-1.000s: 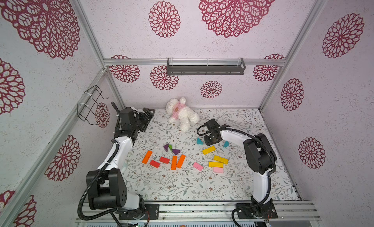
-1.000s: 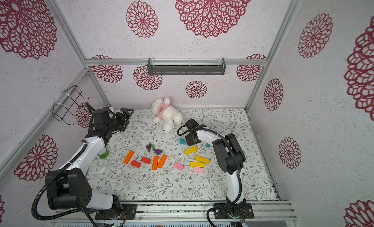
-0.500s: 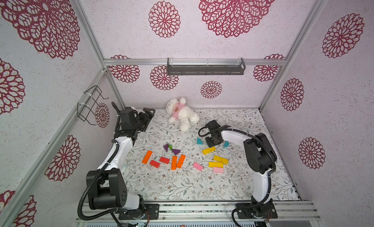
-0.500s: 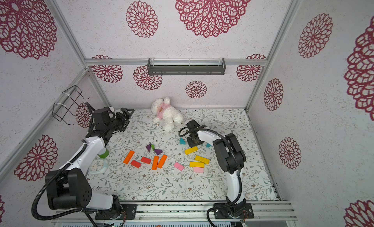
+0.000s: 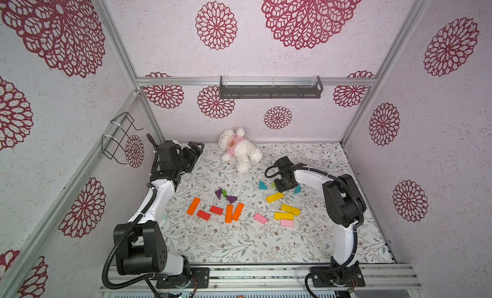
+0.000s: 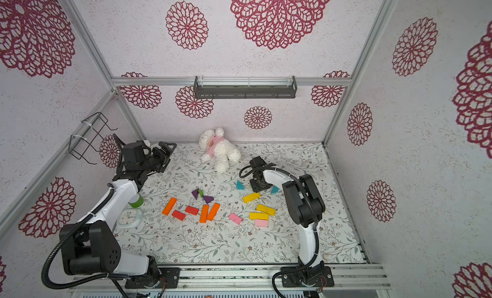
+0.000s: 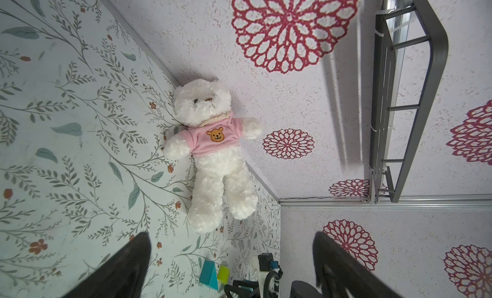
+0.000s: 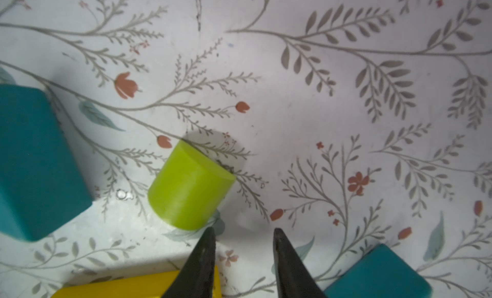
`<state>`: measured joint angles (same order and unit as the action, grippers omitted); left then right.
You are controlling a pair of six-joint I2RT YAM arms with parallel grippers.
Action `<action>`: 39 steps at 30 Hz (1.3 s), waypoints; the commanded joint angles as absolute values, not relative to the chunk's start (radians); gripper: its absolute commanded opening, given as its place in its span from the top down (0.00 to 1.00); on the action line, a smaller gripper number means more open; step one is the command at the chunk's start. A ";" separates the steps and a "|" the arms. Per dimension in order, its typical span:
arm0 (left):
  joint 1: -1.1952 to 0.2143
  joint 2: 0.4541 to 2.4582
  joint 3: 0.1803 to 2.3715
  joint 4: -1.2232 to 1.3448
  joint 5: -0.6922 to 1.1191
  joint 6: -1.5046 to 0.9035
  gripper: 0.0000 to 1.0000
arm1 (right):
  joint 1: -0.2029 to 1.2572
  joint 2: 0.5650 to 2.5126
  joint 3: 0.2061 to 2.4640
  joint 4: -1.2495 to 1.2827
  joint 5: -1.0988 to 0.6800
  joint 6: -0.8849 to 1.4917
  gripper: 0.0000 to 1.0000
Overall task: Assemble a carrot with building blocks
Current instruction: Adjust the building block at the center of the board.
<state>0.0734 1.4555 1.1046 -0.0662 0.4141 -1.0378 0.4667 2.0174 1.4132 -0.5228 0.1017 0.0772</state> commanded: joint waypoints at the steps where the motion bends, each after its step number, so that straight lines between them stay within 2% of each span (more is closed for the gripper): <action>1: 0.067 1.466 1.127 -0.061 0.419 -1.042 0.03 | 0.462 1.970 1.431 -0.549 0.104 0.070 0.64; 7: 0.069 1.466 1.131 -0.069 0.416 -1.039 0.03 | 0.460 1.934 1.458 -0.540 0.027 0.159 0.70; 17: 0.069 1.455 1.132 -0.074 0.415 -1.040 0.03 | 0.459 2.046 1.592 -0.568 0.051 0.348 0.61; 26: 0.069 1.453 1.131 -0.072 0.421 -1.046 0.03 | 0.457 2.050 1.538 -0.532 0.001 0.437 0.60; 39: 0.069 1.457 1.131 -0.072 0.421 -1.046 0.03 | 0.459 2.068 1.505 -0.499 -0.048 0.439 0.63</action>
